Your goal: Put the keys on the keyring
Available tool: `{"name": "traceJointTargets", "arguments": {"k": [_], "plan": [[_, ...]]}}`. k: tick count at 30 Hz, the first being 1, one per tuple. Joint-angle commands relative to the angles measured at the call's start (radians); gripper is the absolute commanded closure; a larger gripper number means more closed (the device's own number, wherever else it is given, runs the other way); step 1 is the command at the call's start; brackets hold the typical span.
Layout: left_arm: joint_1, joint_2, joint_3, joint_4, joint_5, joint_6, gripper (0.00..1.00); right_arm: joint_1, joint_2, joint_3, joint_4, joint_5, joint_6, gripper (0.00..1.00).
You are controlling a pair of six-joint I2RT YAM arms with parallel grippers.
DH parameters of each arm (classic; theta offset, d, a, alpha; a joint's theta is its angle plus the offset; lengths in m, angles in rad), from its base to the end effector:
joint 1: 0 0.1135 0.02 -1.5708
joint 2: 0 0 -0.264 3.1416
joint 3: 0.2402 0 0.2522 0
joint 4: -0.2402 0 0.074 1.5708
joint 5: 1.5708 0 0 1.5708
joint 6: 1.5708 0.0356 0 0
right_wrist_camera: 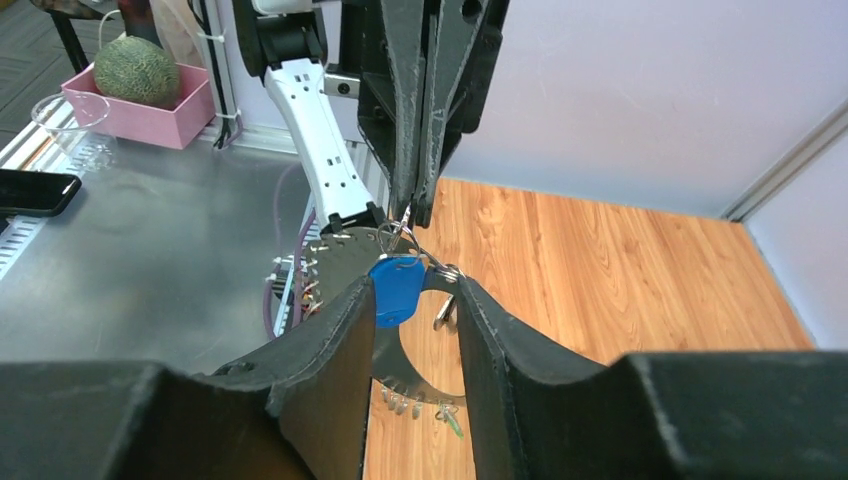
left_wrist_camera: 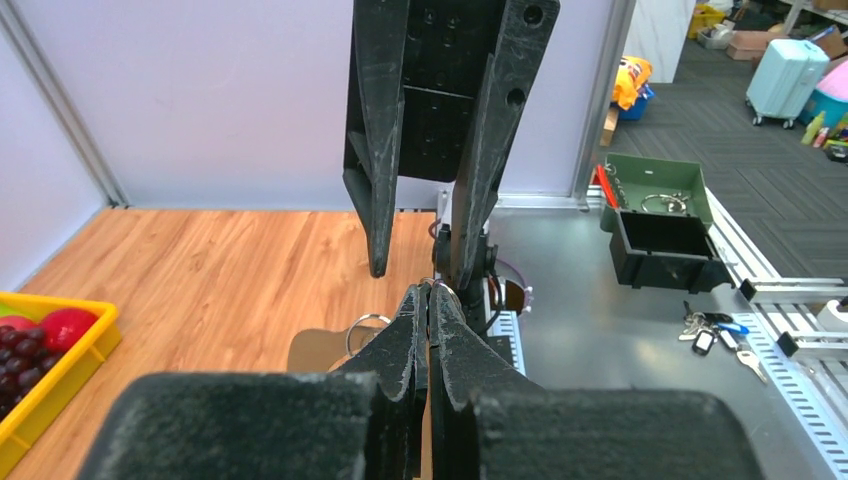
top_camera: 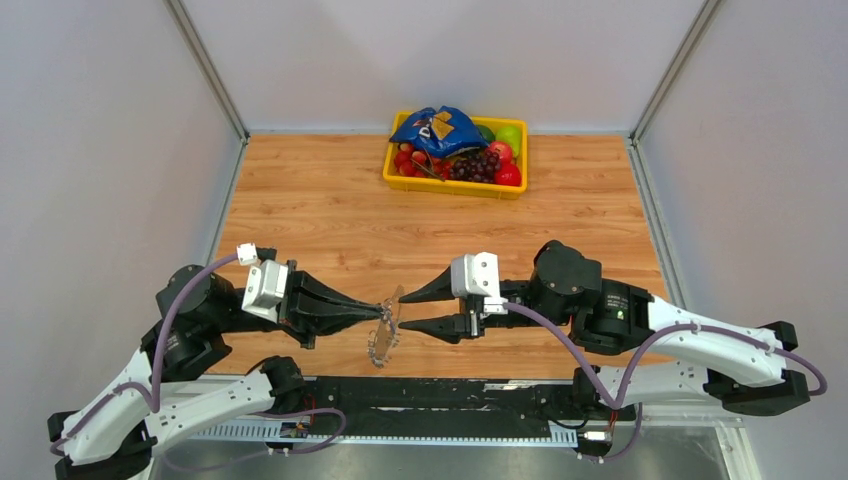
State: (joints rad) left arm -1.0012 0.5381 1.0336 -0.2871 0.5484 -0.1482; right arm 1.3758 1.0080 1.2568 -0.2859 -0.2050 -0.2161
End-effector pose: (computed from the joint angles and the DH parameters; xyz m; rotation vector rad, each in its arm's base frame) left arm 0.0288 -0.0794 0.4397 1.0536 1.1074 -1.3093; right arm 0.0337 0.2080 0.4512 -1.3364 1.0720 1.0468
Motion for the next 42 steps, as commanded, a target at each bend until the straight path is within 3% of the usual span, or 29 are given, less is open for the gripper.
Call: {"name": "traceJointTargets", "arguments": {"k": [1, 20, 25, 31, 38, 42], "plan": [[-0.001, -0.015, -0.007, 0.098, 0.044, -0.020, 1.00, -0.002, -0.024, 0.005, 0.087, -0.069, -0.040, 0.60], [-0.001, -0.031, -0.020, 0.108, 0.072, -0.019, 1.00, -0.001, 0.040, 0.064, 0.109, -0.146, -0.004, 0.65], [-0.001, -0.036, -0.023, 0.108, 0.072, -0.019, 1.00, -0.001, 0.042, 0.070, 0.119, -0.149, 0.007, 0.71], [-0.002, -0.044, -0.023, 0.111, 0.073, -0.022, 1.00, -0.001, 0.056, 0.076, 0.120, -0.157, 0.014, 0.85], [-0.001, -0.051, -0.021, 0.121, 0.080, -0.031, 1.00, -0.001, 0.074, 0.082, 0.120, -0.165, 0.023, 0.81], [-0.001, -0.054, -0.023, 0.122, 0.085, -0.033, 1.00, -0.001, 0.075, 0.082, 0.122, -0.155, 0.023, 0.72]]}}
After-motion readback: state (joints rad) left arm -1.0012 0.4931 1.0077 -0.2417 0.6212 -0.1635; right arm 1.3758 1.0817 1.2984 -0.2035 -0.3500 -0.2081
